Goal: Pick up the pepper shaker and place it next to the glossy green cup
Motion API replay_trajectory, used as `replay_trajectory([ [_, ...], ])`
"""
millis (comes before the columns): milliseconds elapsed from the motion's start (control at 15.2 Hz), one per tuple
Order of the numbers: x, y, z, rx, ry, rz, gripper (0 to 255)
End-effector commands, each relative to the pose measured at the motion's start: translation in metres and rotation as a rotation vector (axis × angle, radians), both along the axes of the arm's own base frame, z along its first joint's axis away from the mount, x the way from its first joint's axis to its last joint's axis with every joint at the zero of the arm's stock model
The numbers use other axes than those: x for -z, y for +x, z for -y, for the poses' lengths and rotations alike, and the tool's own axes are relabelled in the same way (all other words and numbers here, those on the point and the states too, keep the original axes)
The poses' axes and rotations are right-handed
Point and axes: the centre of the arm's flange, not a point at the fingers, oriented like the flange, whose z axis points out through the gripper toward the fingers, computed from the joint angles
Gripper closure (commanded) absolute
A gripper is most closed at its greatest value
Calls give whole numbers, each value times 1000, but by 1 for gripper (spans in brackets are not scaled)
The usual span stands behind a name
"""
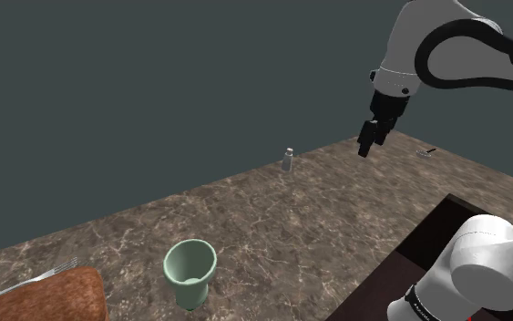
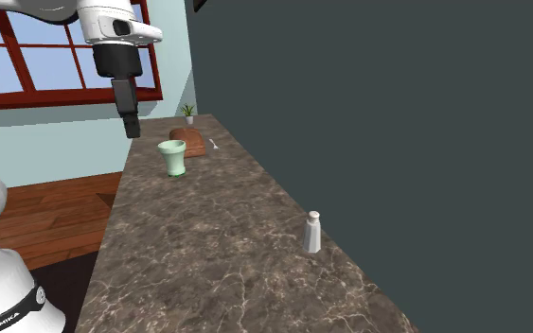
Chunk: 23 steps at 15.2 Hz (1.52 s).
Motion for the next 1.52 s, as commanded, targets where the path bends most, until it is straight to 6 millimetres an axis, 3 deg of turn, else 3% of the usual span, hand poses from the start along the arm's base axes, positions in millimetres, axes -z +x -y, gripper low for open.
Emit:
replay_trajectory([
  [0,0,0,0,0,0,0,0],
  [1452,136,237,94,112,13,31,0],
])
